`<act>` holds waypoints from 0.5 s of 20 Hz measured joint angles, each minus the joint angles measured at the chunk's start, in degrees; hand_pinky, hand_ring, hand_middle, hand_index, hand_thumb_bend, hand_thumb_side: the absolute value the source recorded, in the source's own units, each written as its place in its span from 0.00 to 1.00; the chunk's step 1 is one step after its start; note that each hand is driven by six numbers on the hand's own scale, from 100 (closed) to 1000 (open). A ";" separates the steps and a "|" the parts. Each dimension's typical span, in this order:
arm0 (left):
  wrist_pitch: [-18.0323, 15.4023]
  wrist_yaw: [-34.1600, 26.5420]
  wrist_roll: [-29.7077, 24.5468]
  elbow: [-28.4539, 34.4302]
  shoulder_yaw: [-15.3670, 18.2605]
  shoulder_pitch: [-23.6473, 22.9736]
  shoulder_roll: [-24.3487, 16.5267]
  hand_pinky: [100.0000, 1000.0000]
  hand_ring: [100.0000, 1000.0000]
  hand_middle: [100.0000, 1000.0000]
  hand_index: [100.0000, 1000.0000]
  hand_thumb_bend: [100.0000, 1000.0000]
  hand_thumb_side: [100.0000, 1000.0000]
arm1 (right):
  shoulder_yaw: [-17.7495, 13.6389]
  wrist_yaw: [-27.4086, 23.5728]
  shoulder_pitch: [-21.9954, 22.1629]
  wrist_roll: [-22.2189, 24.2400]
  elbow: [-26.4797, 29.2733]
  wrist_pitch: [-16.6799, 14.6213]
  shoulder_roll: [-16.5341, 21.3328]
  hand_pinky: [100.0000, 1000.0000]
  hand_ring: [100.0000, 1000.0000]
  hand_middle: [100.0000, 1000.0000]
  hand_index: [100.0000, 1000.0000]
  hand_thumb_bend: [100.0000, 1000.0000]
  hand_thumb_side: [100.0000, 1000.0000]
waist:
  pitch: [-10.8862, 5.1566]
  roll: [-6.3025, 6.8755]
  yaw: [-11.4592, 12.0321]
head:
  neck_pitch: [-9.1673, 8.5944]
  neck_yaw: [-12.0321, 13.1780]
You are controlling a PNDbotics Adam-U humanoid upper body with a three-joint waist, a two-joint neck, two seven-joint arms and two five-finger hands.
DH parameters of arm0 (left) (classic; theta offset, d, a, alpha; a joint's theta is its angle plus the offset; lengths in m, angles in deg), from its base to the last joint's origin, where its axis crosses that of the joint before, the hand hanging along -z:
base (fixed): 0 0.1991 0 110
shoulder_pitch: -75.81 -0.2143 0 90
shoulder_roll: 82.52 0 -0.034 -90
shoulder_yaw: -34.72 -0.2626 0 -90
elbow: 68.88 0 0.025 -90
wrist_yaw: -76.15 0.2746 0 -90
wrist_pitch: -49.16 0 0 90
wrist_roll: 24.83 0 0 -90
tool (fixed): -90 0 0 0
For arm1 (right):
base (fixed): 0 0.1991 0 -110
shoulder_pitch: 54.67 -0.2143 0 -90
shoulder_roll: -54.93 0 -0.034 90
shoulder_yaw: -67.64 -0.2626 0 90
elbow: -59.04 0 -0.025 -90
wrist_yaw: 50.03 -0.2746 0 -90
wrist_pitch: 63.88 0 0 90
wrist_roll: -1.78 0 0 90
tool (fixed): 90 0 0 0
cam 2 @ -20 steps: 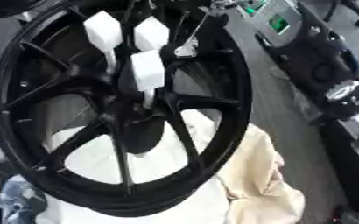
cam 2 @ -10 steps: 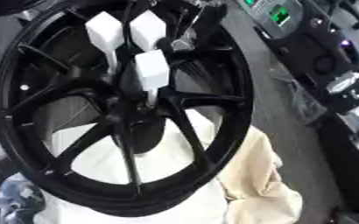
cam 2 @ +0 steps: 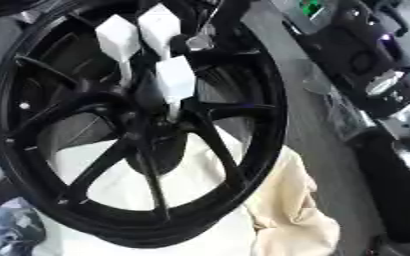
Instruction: Pull the pin out of the wheel hub.
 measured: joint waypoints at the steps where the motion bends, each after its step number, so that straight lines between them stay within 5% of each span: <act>1: 0.00 0.00 0.00 0.00 0.00 0.00 -0.01 0.61 0.68 0.73 0.72 0.14 0.94 | -0.18 -0.36 -0.26 0.05 0.22 0.05 0.20 0.80 0.46 0.17 0.39 0.03 0.19 | -0.01 -0.03 -0.02 | 0.02 -0.02; 10: -0.07 0.01 0.12 0.00 0.04 -0.85 -0.06 0.60 0.67 0.72 0.72 0.14 0.94 | -6.86 -7.94 3.50 0.36 3.24 0.36 4.46 0.82 0.45 0.16 0.40 0.00 0.05 | -0.49 -0.02 -2.02 | 0.53 1.13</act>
